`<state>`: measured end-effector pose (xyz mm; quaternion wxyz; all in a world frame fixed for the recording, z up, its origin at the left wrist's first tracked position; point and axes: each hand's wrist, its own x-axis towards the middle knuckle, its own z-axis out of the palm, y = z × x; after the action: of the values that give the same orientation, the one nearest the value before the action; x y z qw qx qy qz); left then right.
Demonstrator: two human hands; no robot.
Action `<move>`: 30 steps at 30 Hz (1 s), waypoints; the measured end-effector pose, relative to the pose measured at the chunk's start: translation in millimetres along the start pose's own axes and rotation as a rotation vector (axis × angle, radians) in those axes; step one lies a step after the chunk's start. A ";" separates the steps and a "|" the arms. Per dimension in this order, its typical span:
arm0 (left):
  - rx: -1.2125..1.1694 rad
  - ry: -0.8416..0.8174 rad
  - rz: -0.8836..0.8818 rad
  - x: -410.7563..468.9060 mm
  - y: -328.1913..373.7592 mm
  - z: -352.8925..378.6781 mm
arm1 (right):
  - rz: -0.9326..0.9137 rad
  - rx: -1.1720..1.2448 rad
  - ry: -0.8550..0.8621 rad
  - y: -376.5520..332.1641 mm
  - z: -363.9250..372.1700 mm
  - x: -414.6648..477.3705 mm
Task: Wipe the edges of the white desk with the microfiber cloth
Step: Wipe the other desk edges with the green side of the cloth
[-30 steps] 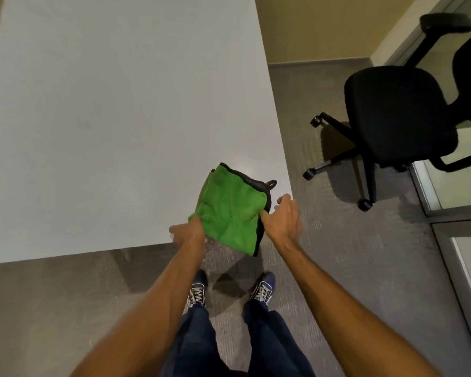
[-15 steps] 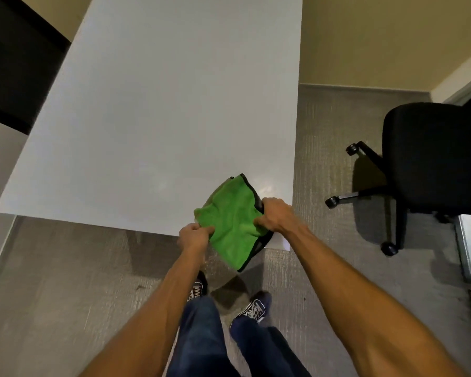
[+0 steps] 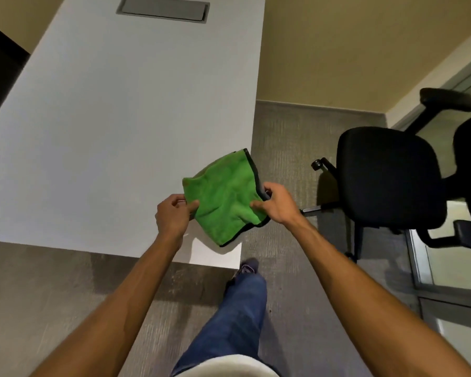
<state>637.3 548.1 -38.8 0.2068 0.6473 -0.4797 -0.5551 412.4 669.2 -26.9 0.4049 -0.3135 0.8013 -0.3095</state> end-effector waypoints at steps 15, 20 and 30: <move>-0.146 0.061 0.036 55.5 114.8 146.3 | -0.099 -0.131 0.064 -24.8 -159.8 129.3; -0.151 0.086 0.066 69.1 161.4 170.0 | -0.121 -0.117 0.023 -47.2 -198.7 169.6; -0.217 0.235 0.112 131.4 251.4 215.2 | -0.253 -0.193 0.008 -111.7 -255.9 296.8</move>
<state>331.6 379.1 29.8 0.3609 0.6540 -0.4245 -0.5117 83.7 439.3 45.0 0.3271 -0.4482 0.7831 -0.2808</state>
